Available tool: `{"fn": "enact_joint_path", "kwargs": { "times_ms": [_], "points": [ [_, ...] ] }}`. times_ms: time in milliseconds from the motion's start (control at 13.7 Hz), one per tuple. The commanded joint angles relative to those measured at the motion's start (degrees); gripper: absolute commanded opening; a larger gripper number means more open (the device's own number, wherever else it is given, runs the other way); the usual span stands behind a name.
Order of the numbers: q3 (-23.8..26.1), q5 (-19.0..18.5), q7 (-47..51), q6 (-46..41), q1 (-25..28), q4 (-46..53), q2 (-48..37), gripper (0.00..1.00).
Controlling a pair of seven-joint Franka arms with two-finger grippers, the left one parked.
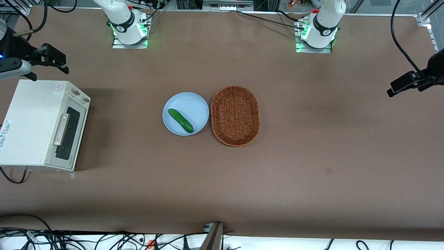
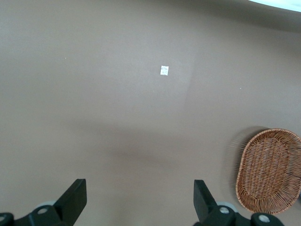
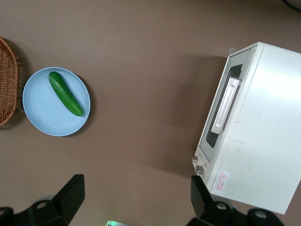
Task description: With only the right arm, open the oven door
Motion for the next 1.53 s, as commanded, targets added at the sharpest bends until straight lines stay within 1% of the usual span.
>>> {"fn": "enact_joint_path", "kwargs": {
  "times_ms": [0, 438, 510, 583, 656, 729, 802, 948, 1021, 1094, 1458],
  "points": [
    [-0.03, 0.91, 0.78, -0.19, -0.11, -1.77, -1.97, 1.00],
    [-0.38, 0.48, 0.78, -0.19, -0.20, -1.85, -1.88, 1.00],
    [-0.38, -0.05, 0.69, 0.25, -0.20, -2.03, -1.79, 0.98],
    [-0.38, -0.49, 0.61, 0.86, -0.20, -2.64, -1.53, 0.90],
    [-0.47, -2.06, 0.26, 2.35, -0.20, -4.04, -1.18, 0.78],
    [-0.91, -3.03, 0.08, 4.02, -0.29, -5.36, -0.57, 0.57],
    [-1.61, -3.13, -0.10, 5.34, -0.29, -5.98, 0.83, 0.38],
    [-3.36, -4.09, -0.27, 9.90, -0.46, -8.00, 3.29, 0.12],
    [-3.98, -4.79, -0.27, 12.01, -0.55, -8.53, 5.05, 0.02],
    [-4.68, -5.23, -0.27, 14.12, -1.07, -8.97, 7.07, 0.00],
    [-7.15, -5.50, -3.26, 24.76, -3.18, -10.12, 14.63, 0.00]
  ]
}}
